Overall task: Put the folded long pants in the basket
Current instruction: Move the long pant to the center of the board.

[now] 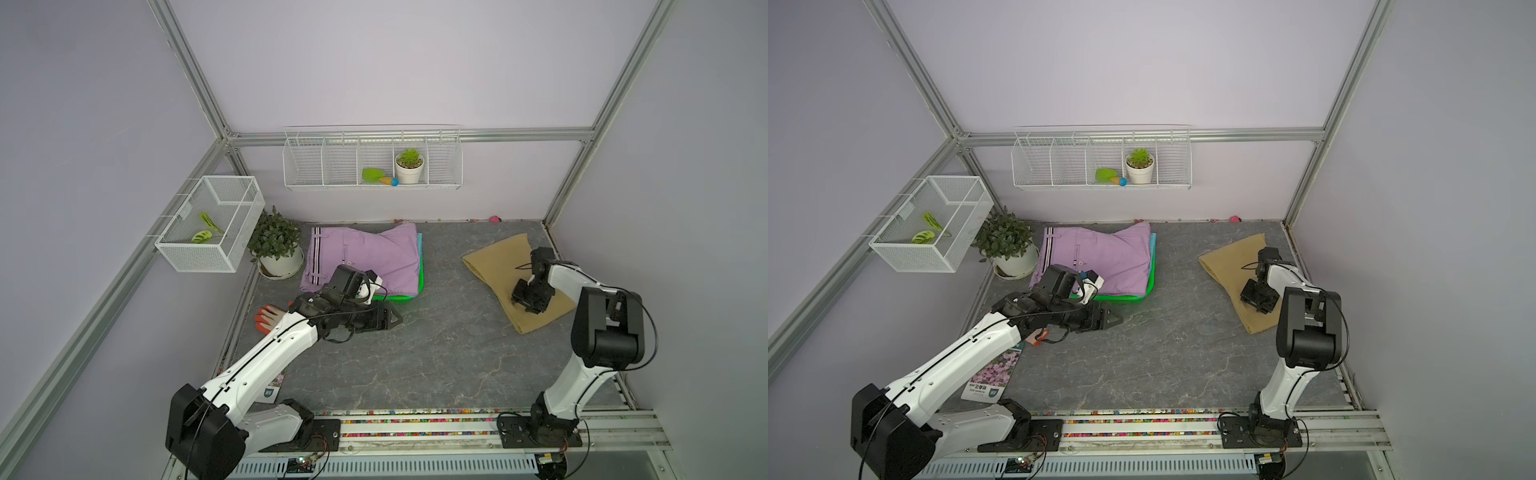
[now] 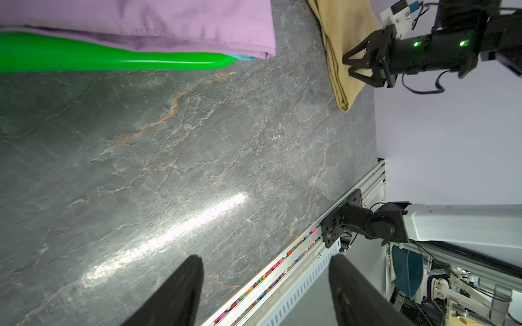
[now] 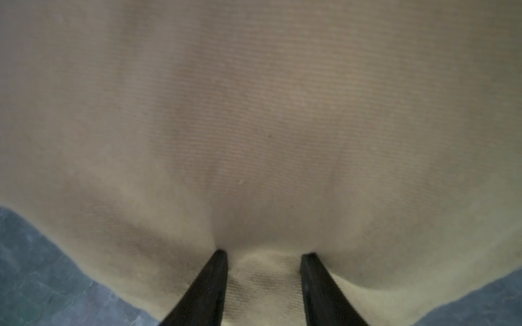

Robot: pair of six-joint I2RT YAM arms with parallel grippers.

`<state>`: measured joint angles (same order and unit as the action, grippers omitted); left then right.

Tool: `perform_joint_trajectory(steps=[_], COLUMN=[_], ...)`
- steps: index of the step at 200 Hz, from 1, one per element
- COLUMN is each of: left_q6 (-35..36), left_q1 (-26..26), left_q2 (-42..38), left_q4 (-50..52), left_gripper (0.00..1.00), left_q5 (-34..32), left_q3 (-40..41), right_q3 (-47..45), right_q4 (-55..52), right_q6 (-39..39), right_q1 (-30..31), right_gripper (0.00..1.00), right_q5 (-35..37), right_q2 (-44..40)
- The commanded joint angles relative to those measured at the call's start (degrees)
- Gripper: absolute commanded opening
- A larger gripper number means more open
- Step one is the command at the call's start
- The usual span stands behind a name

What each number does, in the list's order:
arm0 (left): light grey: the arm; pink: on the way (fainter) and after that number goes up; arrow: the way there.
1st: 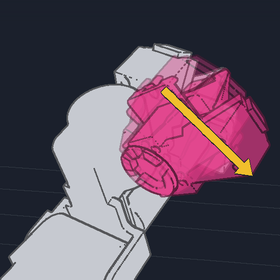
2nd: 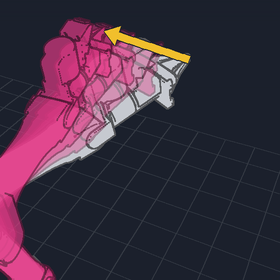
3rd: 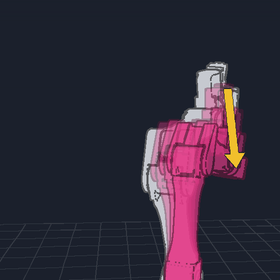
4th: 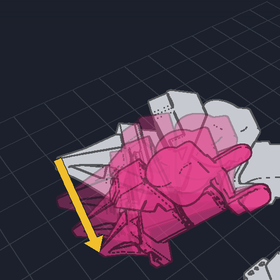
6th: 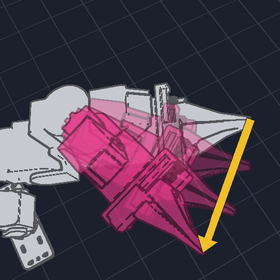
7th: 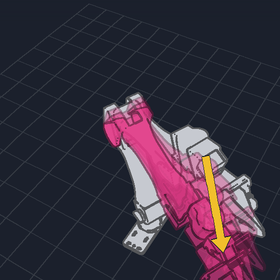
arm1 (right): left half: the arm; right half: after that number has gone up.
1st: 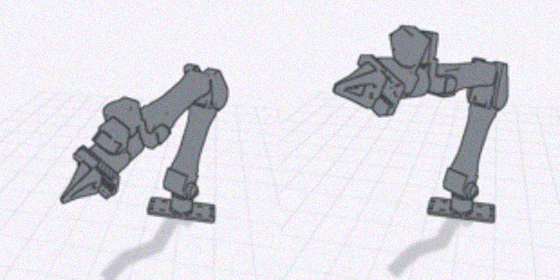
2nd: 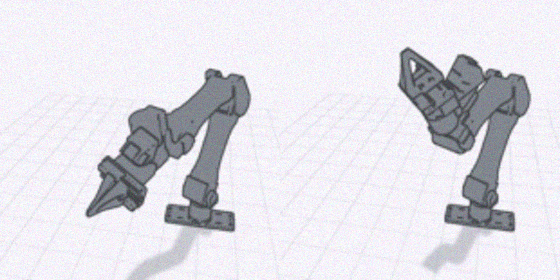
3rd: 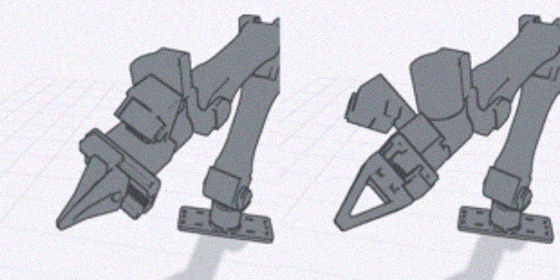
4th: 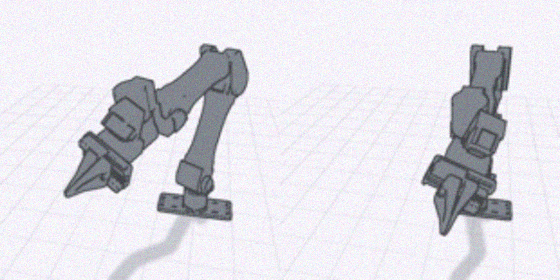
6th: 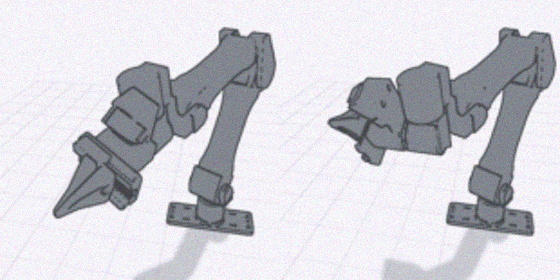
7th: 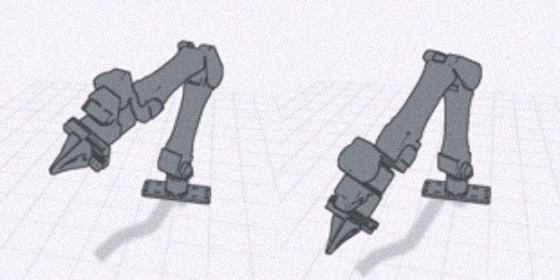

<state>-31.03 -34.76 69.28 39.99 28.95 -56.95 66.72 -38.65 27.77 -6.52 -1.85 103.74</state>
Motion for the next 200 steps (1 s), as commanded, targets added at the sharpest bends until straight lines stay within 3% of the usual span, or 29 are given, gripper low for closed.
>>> perform_joint_trajectory(steps=[1, 37, 58, 75, 114, 156, 173, 200], left_q6=[-1.13, -1.58, -2.07, -2.31, -3.90, -7.39, -11.42, -14.06], left_q1=[-0.55, -0.66, -0.90, -1.59, -3.41, -5.28, -5.39, -6.45], left_q2=[0.44, -0.63, -0.55, -0.93, -0.17, 0.00, 0.83, 0.18], left_q4=[-2.20, -2.46, -2.04, -1.71, -2.27, -4.61, -4.16, -6.87], left_gripper=[0.74, 0.74, 0.74, 0.74, 0.75, 0.75, 0.74, 0.74], left_q5=[-0.66, -0.15, 0.05, -0.10, -1.02, -2.56, -6.05, -5.91], left_q3=[-0.39, -0.44, -0.71, -0.45, 1.33, 4.71, 6.92, 10.76], right_q3=[-3.71, 0.38, 4.12, 6.06, 12.83, -3.28, -9.07, -11.28], right_q4=[-0.15, 0.18, -0.98, -0.60, -7.72, -0.43, 2.52, 5.92], right_q6=[-0.33, 0.16, 0.71, -0.63, -4.79, -1.11, 1.78, 7.24], right_q1=[6.22, 20.46, 19.51, 16.70, 14.07, 17.15, 22.97, 31.89], right_gripper=[0.45, 0.49, 0.50, 0.51, 0.48, 0.44, 0.43, 0.43], right_q5=[-10.66, -24.95, -17.42, -15.82, -8.27, -8.41, -6.54, -12.80], right_q2=[1.64, 0.13, -2.23, -2.44, 5.86, 1.12, -2.50, -5.53])
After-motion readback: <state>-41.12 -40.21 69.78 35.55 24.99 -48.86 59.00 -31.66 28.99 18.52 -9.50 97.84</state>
